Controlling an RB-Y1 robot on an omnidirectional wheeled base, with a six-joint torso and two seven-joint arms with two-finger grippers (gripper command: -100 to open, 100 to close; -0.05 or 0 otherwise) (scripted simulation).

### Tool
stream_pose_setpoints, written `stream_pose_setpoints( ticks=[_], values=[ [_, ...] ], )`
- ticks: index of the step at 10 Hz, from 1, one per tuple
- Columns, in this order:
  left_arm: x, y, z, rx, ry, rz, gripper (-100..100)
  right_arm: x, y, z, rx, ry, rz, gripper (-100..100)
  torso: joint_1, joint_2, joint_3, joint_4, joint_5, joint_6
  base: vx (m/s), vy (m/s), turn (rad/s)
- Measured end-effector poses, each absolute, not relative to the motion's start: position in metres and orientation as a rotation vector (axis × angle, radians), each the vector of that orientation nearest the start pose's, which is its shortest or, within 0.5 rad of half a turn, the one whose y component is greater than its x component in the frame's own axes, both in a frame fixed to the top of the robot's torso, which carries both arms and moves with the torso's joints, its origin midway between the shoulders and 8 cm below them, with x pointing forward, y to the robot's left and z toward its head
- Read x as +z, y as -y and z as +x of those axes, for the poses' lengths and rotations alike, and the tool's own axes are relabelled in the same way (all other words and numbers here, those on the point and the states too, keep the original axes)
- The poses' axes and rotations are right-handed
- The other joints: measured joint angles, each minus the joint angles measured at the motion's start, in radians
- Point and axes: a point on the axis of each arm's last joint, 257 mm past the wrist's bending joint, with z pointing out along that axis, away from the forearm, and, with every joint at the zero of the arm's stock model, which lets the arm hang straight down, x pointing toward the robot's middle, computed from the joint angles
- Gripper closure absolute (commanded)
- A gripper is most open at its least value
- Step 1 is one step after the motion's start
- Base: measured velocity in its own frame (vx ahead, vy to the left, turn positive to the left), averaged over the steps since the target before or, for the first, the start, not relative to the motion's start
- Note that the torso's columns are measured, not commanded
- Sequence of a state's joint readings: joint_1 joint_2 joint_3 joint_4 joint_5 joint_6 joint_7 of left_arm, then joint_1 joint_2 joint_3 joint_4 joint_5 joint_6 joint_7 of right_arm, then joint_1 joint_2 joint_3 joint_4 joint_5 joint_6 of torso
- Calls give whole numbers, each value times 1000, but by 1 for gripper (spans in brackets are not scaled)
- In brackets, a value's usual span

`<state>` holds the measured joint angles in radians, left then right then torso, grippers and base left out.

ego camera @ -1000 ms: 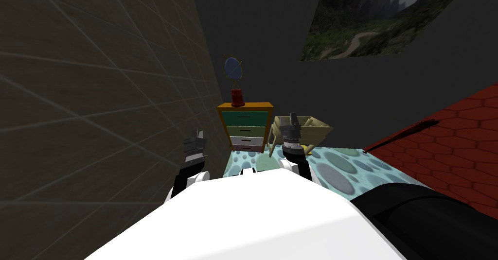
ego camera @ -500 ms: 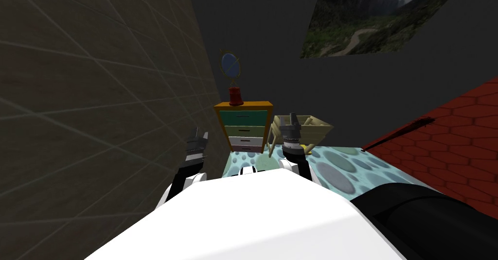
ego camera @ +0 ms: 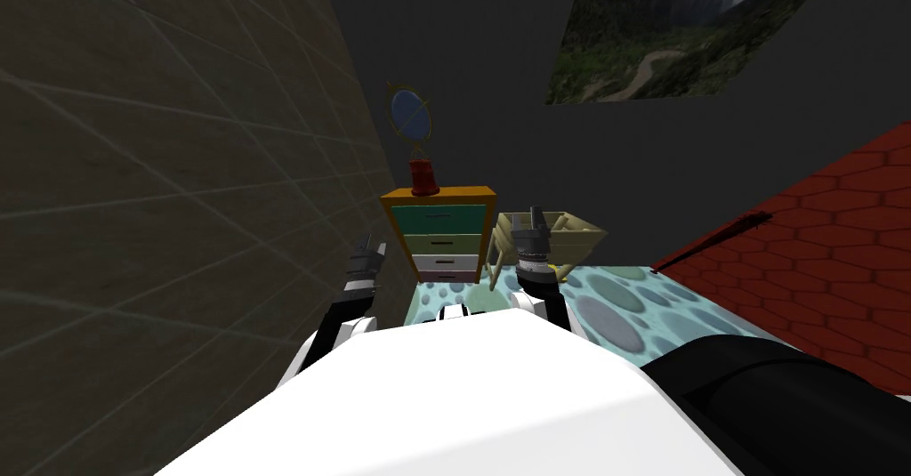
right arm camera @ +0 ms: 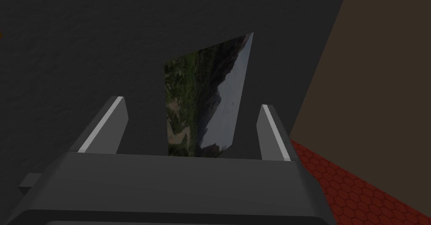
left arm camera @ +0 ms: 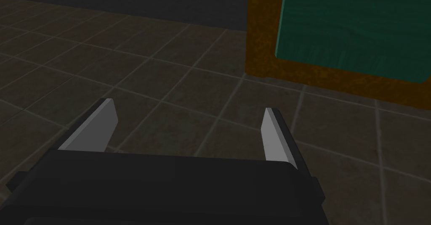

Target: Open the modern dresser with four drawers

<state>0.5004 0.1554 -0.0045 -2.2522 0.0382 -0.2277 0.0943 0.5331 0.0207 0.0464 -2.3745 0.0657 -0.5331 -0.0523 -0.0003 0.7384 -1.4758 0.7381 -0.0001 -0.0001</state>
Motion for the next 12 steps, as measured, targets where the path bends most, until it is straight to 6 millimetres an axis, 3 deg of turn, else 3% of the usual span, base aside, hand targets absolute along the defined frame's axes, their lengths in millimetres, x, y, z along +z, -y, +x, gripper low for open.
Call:
stream_pose_setpoints(
  ticks=[12],
  values=[
    [-93, -260, 411, -1281, -1032, -1042, -100, 61, 258, 319, 1364, -553, 576, 0, 0, 0, 0, 0, 0, 0, 99, -19, -78]
  ],
)
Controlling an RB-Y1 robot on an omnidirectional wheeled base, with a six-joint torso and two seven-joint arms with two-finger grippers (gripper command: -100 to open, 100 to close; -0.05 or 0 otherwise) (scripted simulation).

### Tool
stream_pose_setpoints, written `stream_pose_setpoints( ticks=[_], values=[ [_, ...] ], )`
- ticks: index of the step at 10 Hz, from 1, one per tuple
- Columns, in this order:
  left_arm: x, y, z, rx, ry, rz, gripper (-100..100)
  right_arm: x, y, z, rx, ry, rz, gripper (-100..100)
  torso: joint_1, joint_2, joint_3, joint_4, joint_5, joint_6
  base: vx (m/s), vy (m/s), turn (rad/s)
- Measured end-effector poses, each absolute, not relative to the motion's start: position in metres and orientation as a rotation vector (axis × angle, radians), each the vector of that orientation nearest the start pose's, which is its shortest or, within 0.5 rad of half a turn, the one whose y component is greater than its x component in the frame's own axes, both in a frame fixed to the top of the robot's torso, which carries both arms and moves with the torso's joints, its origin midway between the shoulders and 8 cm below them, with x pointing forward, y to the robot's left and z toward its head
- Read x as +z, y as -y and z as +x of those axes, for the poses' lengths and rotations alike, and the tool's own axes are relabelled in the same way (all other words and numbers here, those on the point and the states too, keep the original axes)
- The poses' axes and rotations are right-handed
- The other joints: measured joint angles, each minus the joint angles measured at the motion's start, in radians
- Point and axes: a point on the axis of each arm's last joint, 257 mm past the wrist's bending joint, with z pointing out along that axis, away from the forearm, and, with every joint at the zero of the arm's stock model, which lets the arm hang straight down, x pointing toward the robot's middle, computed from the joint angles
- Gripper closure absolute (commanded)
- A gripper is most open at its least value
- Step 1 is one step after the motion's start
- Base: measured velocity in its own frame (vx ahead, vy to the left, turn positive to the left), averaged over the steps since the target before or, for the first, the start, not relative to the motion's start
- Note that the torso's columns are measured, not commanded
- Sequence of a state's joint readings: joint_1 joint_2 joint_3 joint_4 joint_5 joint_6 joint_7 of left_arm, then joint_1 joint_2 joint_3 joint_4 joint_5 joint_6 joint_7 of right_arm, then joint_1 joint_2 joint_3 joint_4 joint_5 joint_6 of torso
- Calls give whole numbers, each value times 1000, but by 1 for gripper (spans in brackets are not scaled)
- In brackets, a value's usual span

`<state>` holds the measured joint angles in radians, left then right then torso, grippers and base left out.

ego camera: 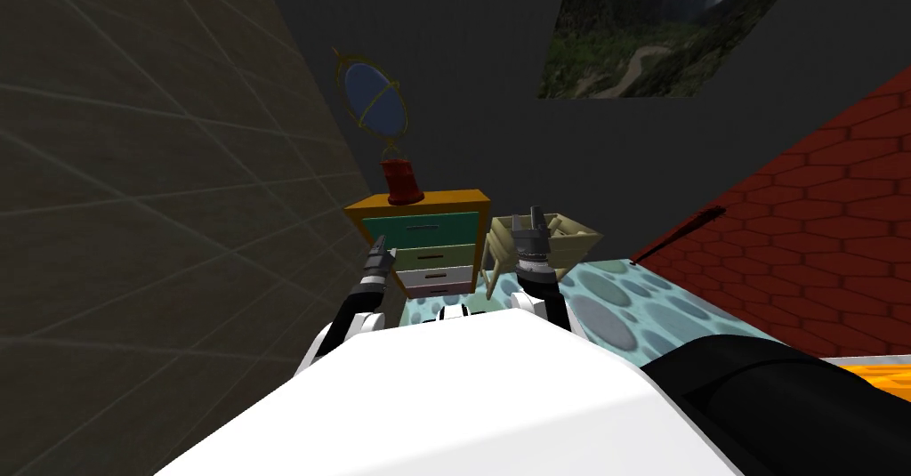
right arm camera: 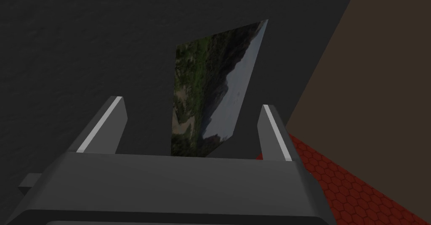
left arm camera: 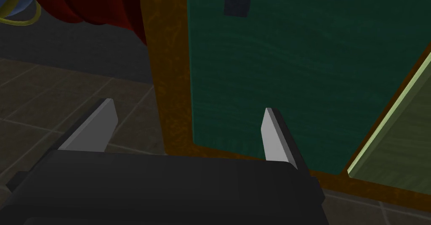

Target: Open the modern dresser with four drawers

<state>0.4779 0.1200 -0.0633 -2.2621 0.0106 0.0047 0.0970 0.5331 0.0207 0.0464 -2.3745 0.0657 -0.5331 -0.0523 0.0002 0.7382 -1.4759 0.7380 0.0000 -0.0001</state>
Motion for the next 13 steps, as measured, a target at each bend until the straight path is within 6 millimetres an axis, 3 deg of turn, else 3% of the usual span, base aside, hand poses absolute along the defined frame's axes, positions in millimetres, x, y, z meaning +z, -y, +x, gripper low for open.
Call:
stream_pose_setpoints(
  ticks=[6, 8, 9, 13],
  values=[
    [-121, -249, 419, -1252, -1117, -1131, -100, 61, 258, 319, 1364, -553, 576, 0, 0, 1, 0, 0, 0, 0, 93, -15, -69],
    [-117, -249, 416, -1251, -1118, -1132, -100, 61, 258, 319, 1364, -553, 577, 0, 0, -1, 0, 0, 0, 0, 88, -4, -12],
    [-116, -249, 416, -1250, -1118, -1133, 100, 61, 258, 319, 1364, -553, 576, 0, 0, 0, 0, 0, 0, 0, 10, 0, 2],
    [-113, -247, 412, -1255, -1120, -1129, 100, 61, 258, 319, 1364, -552, 576, 0, -1, 5, 3, 2, 0, 0, -149, -1, 20]
  ],
)
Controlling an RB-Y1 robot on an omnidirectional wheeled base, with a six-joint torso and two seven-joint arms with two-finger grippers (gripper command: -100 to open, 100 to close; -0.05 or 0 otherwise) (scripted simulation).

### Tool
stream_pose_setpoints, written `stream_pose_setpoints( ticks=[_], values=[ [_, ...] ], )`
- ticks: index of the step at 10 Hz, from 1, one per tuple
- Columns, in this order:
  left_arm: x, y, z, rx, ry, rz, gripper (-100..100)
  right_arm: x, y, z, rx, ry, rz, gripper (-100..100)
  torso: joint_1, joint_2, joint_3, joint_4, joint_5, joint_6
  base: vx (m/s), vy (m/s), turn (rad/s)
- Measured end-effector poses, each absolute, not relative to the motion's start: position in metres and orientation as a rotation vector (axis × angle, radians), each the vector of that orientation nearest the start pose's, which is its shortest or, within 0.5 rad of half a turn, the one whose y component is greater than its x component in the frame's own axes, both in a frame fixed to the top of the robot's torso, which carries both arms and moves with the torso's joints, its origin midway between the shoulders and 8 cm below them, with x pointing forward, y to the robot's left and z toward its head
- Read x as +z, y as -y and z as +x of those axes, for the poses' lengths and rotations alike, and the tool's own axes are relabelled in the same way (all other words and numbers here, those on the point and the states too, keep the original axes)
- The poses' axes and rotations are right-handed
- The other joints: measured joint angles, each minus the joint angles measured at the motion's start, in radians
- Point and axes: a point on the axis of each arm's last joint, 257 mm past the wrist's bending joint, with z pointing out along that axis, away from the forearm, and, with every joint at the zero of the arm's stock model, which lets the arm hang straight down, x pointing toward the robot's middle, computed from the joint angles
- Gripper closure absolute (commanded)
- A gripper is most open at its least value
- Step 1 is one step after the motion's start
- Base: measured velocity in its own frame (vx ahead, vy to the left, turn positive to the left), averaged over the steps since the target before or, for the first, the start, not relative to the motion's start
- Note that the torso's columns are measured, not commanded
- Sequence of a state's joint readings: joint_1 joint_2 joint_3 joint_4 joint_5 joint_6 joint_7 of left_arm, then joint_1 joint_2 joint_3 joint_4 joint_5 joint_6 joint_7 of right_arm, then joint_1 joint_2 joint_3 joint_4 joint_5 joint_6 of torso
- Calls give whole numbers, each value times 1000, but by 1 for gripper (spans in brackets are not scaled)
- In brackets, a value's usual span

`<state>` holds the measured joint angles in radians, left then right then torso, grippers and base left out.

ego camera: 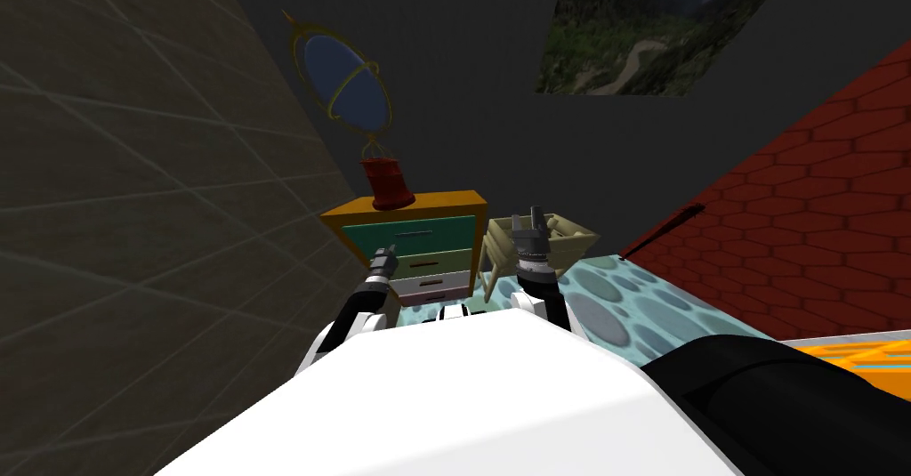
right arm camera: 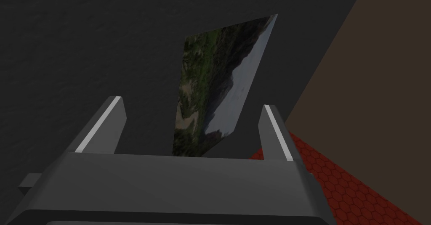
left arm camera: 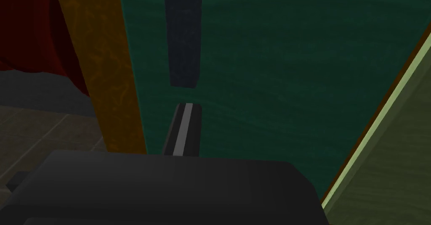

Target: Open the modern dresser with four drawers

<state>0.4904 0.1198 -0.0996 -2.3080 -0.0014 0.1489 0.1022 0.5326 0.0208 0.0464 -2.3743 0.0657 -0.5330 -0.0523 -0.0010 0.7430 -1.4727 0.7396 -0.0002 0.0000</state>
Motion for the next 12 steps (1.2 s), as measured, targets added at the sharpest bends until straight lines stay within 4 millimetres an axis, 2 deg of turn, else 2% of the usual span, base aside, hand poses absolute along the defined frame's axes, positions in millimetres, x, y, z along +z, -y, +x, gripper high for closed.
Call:
stream_pose_setpoints(
  ticks=[2, 3, 7, 10, 11, 12],
  values=[
    [-110, -246, 409, -1259, -1122, -1126, 100, 61, 258, 319, 1364, -553, 576, 0, 1, -5, -3, -2, 0, 0, -137, -1, 11],
    [-110, -246, 408, -1259, -1122, -1126, -100, 61, 258, 319, 1364, -553, 576, 0, 1, -11, -7, -3, 0, 0, 70, 13, -32],
    [-108, -248, 405, -1248, -1131, -1141, -100, 61, 258, 319, 1364, -553, 576, 0, 0, -8, -5, -2, 0, 0, 168, -9, -22],
    [-103, -249, 403, -1243, -1132, -1146, -100, 61, 258, 319, 1364, -553, 576, 0, 2, 0, 0, 0, 0, 0, 79, -6, -9],
    [-103, -249, 403, -1242, -1133, -1147, 100, 61, 258, 319, 1364, -553, 576, 0, 2, -1, -1, -1, 0, 0, 9, -1, 1],
    [-103, -249, 403, -1242, -1133, -1147, 100, 61, 258, 319, 1364, -553, 576, 0, 1, -1, -1, -1, 0, 0, -109, 15, 32]
  ],
)
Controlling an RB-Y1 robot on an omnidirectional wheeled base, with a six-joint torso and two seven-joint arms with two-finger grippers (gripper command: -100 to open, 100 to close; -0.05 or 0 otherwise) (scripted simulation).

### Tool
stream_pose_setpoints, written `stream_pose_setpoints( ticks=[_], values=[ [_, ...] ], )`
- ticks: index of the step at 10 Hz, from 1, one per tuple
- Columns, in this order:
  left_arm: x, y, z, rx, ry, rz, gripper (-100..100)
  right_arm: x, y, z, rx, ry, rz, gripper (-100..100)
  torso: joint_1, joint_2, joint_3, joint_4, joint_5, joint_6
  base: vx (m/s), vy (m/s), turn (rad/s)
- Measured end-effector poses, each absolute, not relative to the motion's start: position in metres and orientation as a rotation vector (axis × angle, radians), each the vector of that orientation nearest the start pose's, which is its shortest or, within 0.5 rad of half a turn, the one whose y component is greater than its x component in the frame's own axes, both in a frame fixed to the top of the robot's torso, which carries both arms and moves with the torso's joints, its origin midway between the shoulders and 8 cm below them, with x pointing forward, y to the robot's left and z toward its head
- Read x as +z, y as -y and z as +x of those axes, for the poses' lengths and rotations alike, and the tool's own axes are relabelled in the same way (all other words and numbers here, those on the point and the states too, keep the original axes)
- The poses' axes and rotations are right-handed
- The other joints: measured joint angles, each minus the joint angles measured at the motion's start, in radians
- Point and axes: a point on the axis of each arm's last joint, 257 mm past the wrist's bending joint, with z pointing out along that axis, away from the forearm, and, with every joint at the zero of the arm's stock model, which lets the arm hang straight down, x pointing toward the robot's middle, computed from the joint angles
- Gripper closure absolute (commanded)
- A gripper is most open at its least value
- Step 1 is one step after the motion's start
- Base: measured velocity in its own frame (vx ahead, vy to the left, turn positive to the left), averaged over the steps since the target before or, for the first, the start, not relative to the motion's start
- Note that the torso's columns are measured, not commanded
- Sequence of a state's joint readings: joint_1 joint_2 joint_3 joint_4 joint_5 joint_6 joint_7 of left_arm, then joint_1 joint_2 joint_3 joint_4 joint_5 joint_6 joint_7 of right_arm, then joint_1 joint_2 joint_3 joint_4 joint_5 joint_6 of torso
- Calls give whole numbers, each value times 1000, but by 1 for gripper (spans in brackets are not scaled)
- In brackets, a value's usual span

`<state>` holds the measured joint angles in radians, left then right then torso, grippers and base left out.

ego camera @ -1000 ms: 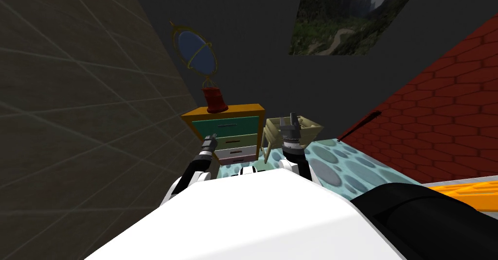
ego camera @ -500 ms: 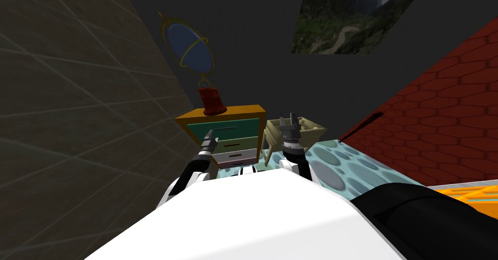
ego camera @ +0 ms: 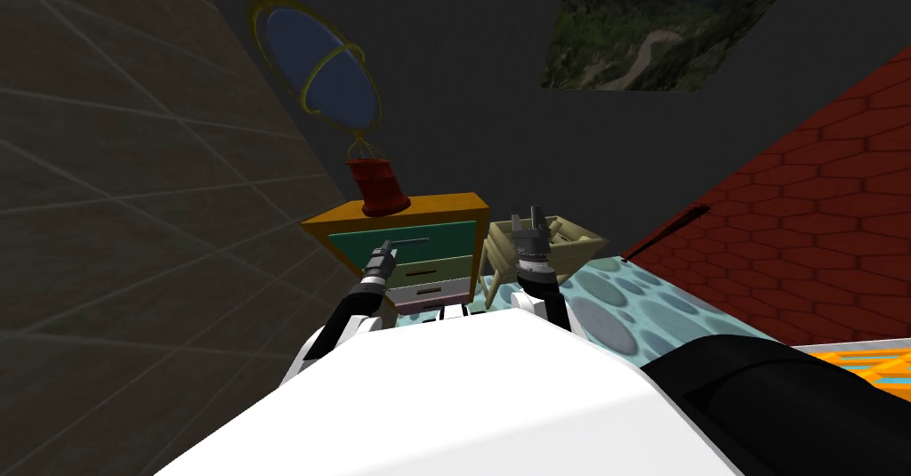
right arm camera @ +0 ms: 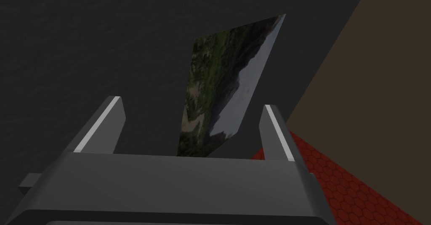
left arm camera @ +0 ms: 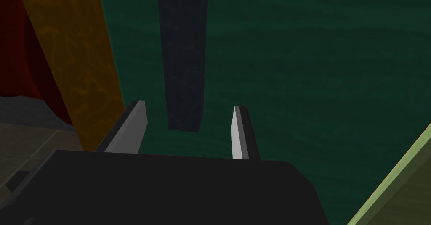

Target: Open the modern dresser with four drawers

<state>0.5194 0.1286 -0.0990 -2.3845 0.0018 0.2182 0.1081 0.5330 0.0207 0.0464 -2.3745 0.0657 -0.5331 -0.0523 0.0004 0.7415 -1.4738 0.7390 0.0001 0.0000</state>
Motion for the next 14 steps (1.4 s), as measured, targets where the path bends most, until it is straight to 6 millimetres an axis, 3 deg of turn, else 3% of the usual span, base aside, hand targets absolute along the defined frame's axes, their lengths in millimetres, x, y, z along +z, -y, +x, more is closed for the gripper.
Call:
stream_pose_setpoints(
  ticks=[4, 5, 11, 12, 14],
  values=[
    [-99, -247, 396, -1248, -1140, -1143, 100, 61, 258, 319, 1364, -552, 576, 0, -2, -1, -1, 0, 0, 0, -171, -6, 15],
    [-99, -247, 395, -1248, -1140, -1144, -100, 61, 258, 319, 1364, -553, 576, 0, -1, -9, -5, -2, 0, 0, 60, 0, -21],
    [-97, -250, 396, -1241, -1136, -1151, -100, 61, 258, 319, 1364, -553, 576, 0, -1, 2, 2, 1, 0, 0, 137, 9, -12],
    [-97, -250, 396, -1240, -1136, -1152, 100, 61, 258, 319, 1364, -553, 576, 0, 0, 2, 1, 1, 0, 0, 13, 0, 1],
    [-96, -250, 394, -1243, -1138, -1151, 100, 61, 258, 319, 1364, -552, 576, 0, 1, 5, 3, 1, 0, 0, -144, 15, 28]
  ],
)
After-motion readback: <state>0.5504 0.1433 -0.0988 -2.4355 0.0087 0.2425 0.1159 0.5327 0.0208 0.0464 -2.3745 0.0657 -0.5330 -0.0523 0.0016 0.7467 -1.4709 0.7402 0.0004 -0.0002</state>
